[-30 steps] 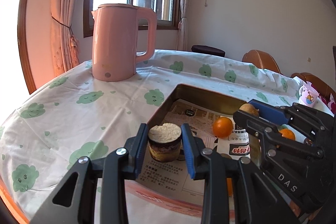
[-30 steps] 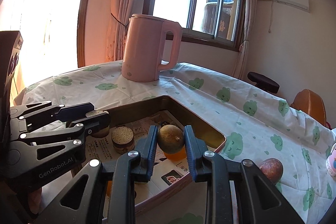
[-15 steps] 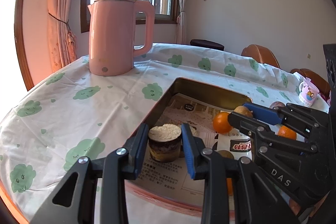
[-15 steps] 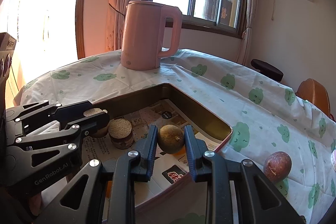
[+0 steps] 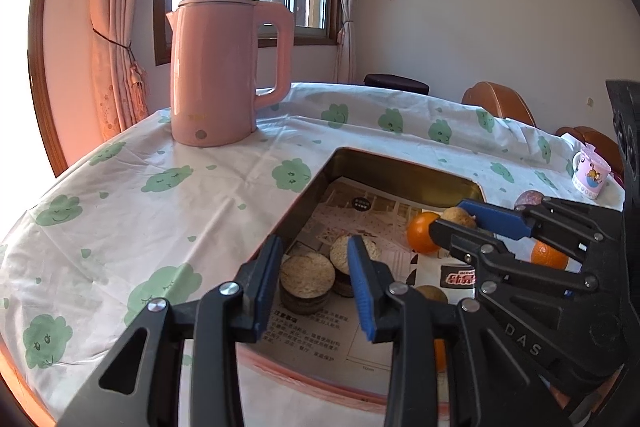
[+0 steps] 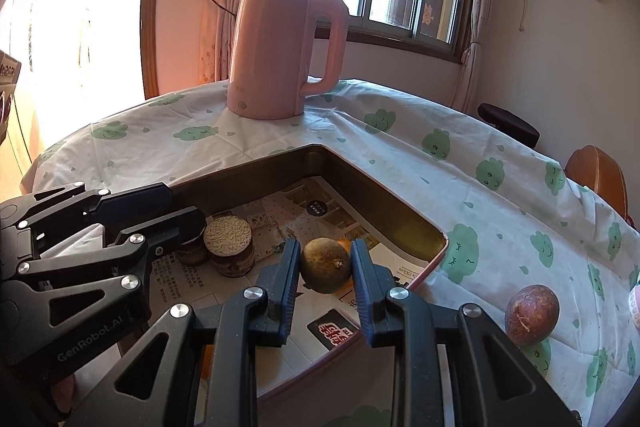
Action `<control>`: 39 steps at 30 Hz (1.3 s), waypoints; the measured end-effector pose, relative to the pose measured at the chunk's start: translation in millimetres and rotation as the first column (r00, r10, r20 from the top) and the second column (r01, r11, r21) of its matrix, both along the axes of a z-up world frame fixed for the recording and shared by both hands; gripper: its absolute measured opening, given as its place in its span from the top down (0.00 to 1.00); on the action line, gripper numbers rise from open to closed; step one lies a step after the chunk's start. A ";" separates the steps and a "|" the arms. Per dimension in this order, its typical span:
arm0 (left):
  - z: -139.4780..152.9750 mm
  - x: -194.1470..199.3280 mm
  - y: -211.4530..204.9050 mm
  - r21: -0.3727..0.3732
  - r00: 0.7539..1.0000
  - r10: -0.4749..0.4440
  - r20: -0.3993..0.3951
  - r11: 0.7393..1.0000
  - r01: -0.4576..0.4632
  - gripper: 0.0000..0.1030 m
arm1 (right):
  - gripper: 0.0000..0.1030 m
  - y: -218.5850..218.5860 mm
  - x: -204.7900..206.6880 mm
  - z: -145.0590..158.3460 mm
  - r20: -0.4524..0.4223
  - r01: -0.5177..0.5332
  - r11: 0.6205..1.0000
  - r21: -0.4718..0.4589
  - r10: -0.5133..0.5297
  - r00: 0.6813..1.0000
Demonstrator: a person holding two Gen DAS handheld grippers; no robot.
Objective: Organize fruits
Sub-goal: 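Open the left tool releasing the tin while the right tool releases the brown fruit, then move both open tools toward the orange and the dark brown fruits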
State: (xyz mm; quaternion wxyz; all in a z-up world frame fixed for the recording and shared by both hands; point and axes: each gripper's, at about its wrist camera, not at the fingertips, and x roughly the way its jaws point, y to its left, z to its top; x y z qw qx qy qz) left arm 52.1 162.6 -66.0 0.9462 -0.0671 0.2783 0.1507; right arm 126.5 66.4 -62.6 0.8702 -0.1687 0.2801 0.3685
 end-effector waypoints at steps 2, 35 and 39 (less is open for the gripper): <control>1.3 -2.4 -0.7 0.015 1.000 0.015 0.011 1.000 -0.016 0.51 | 0.65 1.2 1.0 -0.9 -0.001 0.007 1.000 -0.010 -0.007 1.000; 13.1 -7.1 -91.1 0.074 0.980 -0.185 0.071 0.981 0.180 0.27 | 0.47 -227.2 -30.6 -14.7 -0.111 0.431 0.901 0.053 -0.423 0.899; 9.3 -2.7 -98.2 0.074 0.977 -0.207 0.046 0.976 0.203 0.27 | 0.47 -219.8 -27.1 -25.2 -0.140 0.411 0.911 0.021 -0.405 0.904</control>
